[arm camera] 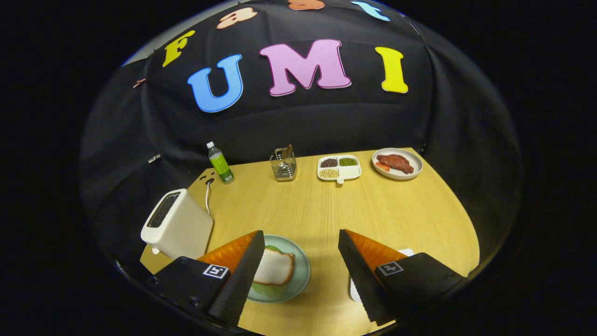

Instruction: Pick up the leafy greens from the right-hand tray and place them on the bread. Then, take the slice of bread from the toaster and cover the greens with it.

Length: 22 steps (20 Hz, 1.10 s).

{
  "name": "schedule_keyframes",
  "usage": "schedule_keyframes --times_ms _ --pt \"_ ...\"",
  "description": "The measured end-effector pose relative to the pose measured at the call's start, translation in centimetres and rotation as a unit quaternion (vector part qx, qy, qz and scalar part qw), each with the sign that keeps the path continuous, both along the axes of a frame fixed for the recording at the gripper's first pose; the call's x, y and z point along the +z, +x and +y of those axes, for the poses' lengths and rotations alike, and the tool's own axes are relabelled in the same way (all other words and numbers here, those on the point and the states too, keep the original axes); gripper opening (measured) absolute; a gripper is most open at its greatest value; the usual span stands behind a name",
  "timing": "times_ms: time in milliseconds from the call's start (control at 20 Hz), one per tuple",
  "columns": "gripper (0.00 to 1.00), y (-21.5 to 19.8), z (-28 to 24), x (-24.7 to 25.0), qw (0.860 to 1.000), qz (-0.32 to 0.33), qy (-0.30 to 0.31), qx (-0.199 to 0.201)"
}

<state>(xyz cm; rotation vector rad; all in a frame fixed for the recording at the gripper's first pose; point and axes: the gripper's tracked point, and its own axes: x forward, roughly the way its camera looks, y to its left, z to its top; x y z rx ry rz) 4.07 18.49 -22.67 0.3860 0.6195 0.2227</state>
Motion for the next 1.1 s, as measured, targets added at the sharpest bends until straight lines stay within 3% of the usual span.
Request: schedule_keyframes --times_ms 350,800,1100 --pt "0.99 -0.2 -5.5 6.6 0.994 -0.091 -0.064 0.009" --pt "0.99 -1.1 -8.1 13.5 0.982 -0.17 -0.082 0.02" --pt "0.99 -2.0 -9.6 15.2 0.973 -0.203 -0.107 0.017"
